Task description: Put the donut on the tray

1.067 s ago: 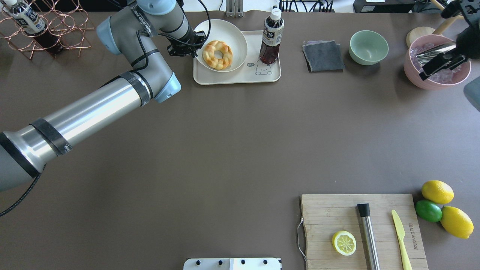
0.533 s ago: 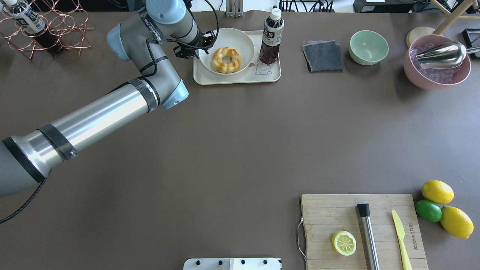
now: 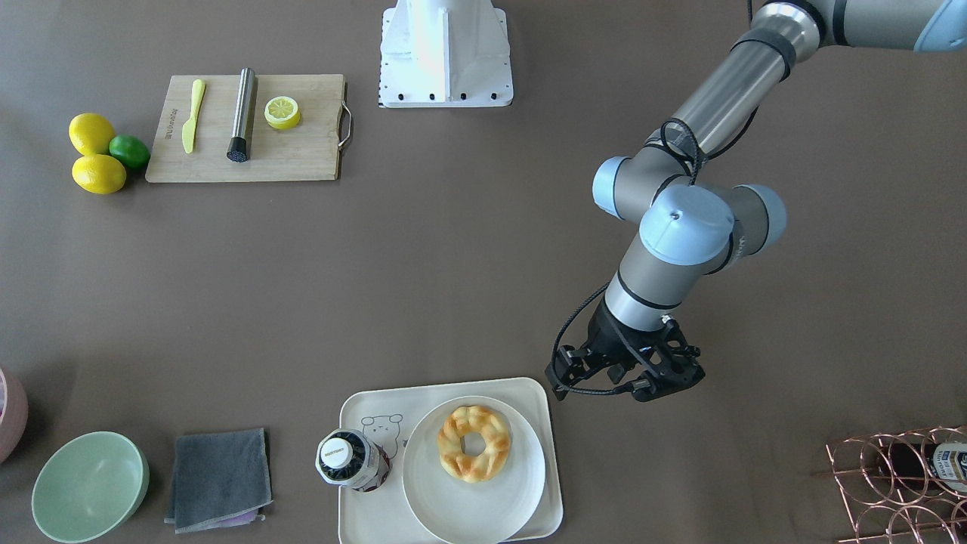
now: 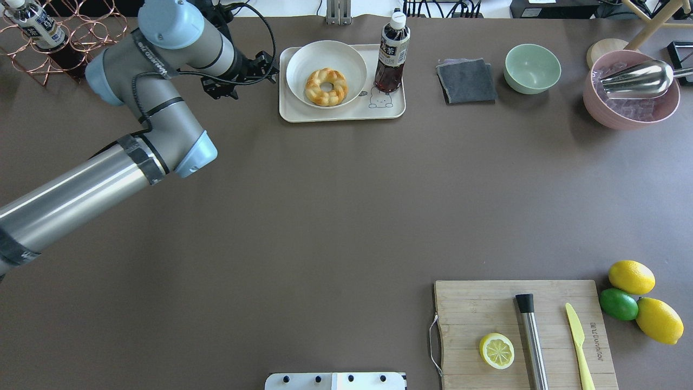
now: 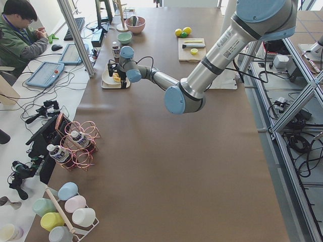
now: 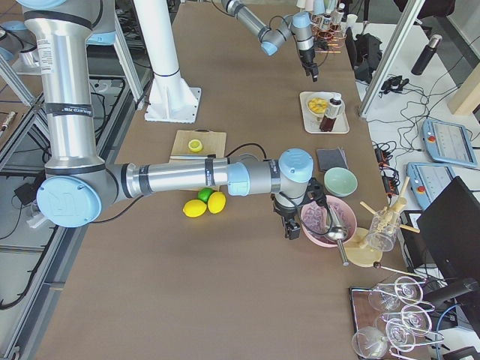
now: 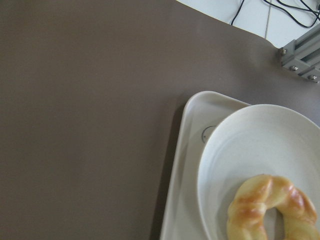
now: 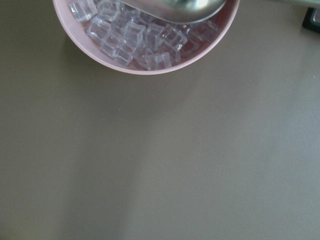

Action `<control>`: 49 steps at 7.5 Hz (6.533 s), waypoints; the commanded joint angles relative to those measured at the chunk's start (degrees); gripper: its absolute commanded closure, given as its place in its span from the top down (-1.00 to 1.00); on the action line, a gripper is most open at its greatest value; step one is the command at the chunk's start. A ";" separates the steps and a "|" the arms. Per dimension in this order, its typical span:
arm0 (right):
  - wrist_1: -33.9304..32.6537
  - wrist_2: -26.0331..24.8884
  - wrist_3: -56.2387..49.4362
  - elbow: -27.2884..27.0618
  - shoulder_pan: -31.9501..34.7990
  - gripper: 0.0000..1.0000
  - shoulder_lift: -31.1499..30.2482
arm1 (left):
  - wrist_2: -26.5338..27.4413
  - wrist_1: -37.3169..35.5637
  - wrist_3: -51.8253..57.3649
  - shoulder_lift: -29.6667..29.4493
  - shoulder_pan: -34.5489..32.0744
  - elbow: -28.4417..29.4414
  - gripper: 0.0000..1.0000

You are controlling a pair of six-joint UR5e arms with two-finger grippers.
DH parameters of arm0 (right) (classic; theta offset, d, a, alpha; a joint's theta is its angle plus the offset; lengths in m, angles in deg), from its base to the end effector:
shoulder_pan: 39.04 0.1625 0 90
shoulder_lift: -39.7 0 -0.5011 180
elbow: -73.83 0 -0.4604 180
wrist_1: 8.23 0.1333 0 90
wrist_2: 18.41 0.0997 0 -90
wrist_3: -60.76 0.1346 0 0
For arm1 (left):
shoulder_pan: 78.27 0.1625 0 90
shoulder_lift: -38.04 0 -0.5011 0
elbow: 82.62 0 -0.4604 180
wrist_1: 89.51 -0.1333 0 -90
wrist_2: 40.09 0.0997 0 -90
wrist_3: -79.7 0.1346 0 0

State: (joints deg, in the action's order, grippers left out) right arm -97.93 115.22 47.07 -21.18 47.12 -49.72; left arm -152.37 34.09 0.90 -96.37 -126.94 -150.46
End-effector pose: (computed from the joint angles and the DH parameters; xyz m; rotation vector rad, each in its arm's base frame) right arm 0.0020 -0.5739 0.7054 0.1635 -0.7532 -0.3299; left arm 0.5562 -0.7571 0.3335 0.1714 1.0182 -0.4060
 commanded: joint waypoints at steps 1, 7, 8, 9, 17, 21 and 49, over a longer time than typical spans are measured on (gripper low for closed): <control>5.50 -1.52 0.41 0.35 2.86 1.00 -6.29 | -11.87 -3.80 12.73 14.73 -7.90 -13.77 0.97; 5.86 -4.69 3.33 2.20 3.23 1.00 -6.47 | -26.24 -12.49 61.33 37.09 -35.24 -14.95 0.97; 5.86 -6.00 3.23 2.20 3.23 1.00 -6.56 | -26.32 -13.55 64.88 39.46 -38.40 -15.21 0.97; 5.86 -6.36 3.23 2.20 3.23 1.00 -6.56 | -26.41 -13.56 67.52 41.57 -39.48 -15.22 0.98; 5.95 -6.80 3.23 2.90 3.14 1.00 -6.21 | -28.09 -27.18 75.90 43.17 -43.71 -19.96 0.98; 6.03 -7.42 3.15 2.91 3.14 1.00 -6.38 | -28.69 -25.86 78.36 45.12 -45.81 -19.96 0.98; 5.95 -8.65 3.67 3.17 3.14 1.00 -6.38 | -17.10 -34.13 78.89 47.75 -41.77 -27.52 0.98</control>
